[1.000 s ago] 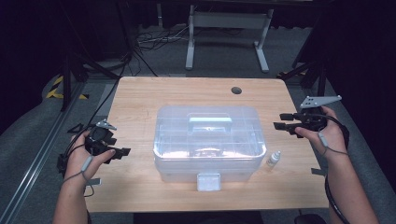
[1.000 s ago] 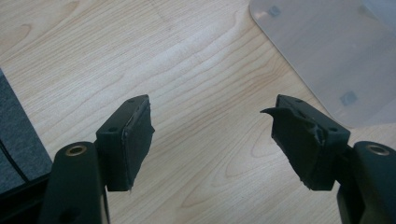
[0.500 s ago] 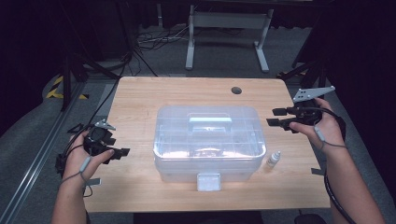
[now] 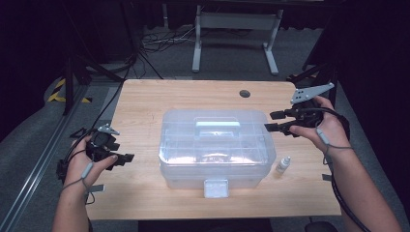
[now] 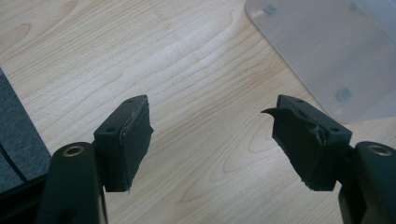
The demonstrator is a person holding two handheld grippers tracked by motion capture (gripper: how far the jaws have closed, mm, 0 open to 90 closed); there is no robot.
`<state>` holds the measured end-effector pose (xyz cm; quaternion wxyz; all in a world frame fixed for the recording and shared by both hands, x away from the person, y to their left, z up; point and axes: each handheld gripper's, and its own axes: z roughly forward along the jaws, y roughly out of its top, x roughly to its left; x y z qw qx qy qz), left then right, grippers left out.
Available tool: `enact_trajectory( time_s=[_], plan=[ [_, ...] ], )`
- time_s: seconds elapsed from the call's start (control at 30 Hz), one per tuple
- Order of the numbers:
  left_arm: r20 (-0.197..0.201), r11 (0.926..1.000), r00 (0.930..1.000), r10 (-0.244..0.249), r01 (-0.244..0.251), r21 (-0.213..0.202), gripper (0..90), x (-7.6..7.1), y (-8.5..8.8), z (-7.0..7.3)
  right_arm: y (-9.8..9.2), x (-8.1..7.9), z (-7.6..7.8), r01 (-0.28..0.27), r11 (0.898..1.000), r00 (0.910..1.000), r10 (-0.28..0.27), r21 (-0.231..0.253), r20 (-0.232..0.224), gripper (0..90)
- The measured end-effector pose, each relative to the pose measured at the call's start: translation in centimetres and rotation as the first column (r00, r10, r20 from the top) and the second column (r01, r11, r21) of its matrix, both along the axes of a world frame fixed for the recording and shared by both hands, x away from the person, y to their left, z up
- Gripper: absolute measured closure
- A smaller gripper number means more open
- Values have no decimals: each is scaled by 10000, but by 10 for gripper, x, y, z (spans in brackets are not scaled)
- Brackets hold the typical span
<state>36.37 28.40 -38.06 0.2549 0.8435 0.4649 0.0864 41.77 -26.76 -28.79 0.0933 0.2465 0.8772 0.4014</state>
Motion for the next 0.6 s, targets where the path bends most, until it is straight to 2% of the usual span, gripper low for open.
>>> enact_trajectory(
  time_s=[0.23,0.43,0.47,0.6],
  plan=[
    [-21,10000,10000,-9,9,-8,286,0,-1,0,18,-4,8,-519,9984,9985,522,-227,145,456],
    [-1,10000,10000,-60,60,16,286,-1,0,1,35,-8,12,-1092,9932,9936,1103,-414,236,440],
    [14,10000,10000,-55,55,26,286,-1,1,1,42,-11,13,-1322,9902,9909,1331,-447,188,430],
    [12,10000,10000,-34,34,20,286,-1,0,1,53,-13,14,-1672,9842,9856,1684,-586,166,398]
  ],
)
